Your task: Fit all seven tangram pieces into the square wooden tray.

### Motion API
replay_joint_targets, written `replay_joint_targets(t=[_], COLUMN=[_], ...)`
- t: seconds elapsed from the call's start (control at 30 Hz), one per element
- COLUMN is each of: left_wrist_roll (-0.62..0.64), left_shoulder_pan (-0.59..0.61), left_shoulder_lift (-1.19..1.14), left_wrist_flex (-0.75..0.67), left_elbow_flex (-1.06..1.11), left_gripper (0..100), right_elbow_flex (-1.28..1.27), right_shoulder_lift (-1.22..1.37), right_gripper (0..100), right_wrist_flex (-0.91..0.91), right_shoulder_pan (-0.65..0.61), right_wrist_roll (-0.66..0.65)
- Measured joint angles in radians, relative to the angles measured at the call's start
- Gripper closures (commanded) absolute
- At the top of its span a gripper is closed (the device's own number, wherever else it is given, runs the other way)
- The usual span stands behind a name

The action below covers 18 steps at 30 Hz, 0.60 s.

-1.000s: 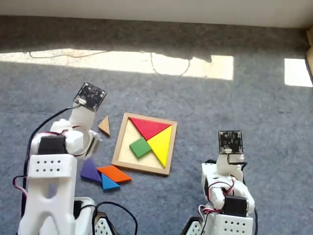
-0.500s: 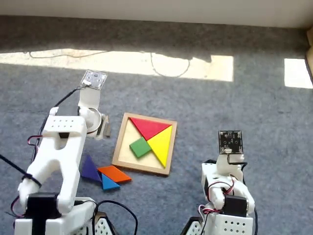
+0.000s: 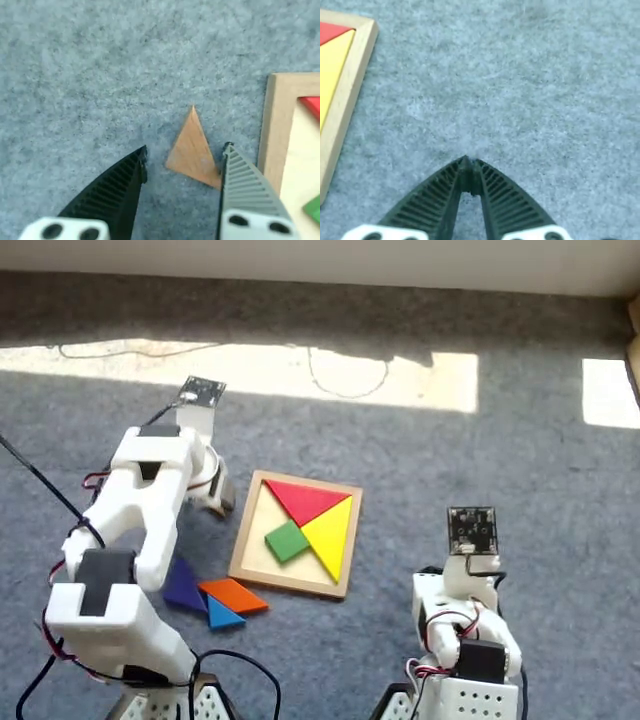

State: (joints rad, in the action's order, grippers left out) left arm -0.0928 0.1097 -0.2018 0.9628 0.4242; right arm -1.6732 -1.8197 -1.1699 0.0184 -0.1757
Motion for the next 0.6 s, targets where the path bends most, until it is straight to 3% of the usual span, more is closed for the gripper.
replay_joint_targets(t=[0.6], left_wrist_roll=[0.005], left_shoulder_pan=[-0.032], left_shoulder_lift=[-0.031], left_wrist_flex=[0.092], left_elbow_flex=[-0.051], left_gripper=[80], right_elbow_flex=[0.0], right_shoulder_lift=[0.0], right_gripper=[98.9], right_wrist_flex=[0.0], right_shoulder_pan=[0.038], right_wrist_roll=[0.0])
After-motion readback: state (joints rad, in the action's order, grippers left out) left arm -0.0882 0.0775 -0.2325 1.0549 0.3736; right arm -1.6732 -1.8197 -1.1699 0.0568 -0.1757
